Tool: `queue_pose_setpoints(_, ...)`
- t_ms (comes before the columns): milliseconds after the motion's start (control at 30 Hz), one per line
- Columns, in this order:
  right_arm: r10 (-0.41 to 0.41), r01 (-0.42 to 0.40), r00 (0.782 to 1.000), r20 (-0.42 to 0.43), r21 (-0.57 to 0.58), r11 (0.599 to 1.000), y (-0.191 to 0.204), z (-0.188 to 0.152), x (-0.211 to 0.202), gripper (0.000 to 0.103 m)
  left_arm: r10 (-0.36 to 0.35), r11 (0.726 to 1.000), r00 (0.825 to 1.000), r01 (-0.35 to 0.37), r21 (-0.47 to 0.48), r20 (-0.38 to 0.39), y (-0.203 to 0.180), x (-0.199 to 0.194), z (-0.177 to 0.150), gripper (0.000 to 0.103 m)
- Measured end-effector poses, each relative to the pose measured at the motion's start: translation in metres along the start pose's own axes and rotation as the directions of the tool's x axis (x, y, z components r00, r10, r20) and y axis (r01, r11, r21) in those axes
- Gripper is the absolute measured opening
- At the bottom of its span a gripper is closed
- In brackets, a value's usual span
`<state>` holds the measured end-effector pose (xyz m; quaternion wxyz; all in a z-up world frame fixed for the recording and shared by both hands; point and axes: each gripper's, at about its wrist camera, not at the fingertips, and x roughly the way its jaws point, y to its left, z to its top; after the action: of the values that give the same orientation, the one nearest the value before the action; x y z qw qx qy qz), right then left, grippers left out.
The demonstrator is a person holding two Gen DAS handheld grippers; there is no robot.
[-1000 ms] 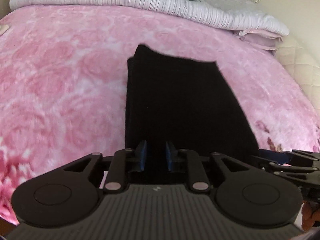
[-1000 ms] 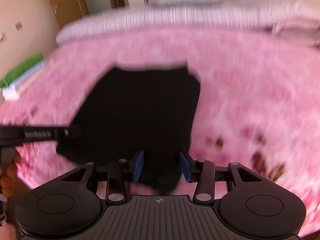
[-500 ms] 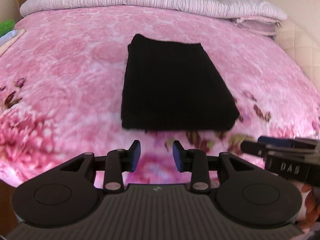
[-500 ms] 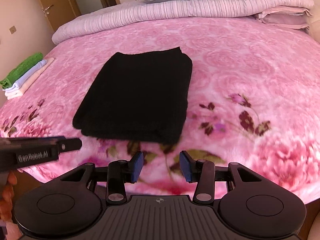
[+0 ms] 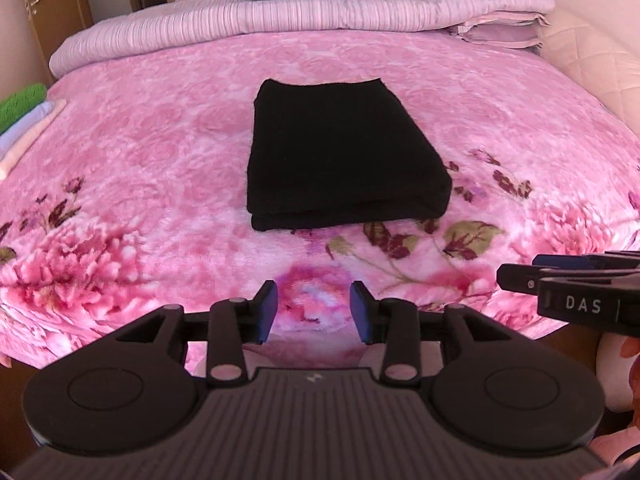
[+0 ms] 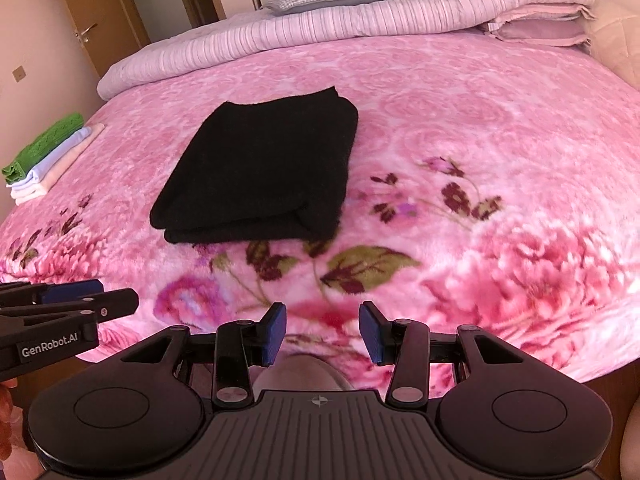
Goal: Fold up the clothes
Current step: 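Open both grippers and pull them back from the folded garment, then grasp the folded black garment's ends with both grippers and lift it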
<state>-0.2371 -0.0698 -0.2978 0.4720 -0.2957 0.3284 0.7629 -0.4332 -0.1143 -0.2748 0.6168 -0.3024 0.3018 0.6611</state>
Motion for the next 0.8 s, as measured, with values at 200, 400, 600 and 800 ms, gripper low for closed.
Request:
queue_pose_setpoints(200,0.000,0.000,1.000,0.005,-0.009,1.000,0.001,-0.002,-0.003,0.044,-0.022,1.000,1.000,0.022,-0.006,0.009,0.000,-0.001,0.002,0.037)
queue_pose_setpoints(400,-0.002,0.002,1.000,-0.008,0.001,1.000,-0.004,0.001,0.005,0.044,-0.086,0.995,0.996,0.086,-0.051,0.004,0.011,0.010,0.007,0.039)
queue_pose_setpoints(600,0.140,-0.125,0.988,-0.066,0.191,0.974,-0.038,0.000,0.035,0.044,-0.368,0.809,0.927,0.359,-0.466,0.075,0.101,0.053,0.007,0.048)
queue_pose_setpoints(800,0.371,-0.329,0.927,0.045,0.569,0.753,-0.097,0.007,0.069,0.045,-0.437,0.623,0.886,0.424,-0.657,0.157,0.167,0.105,0.022,0.056)
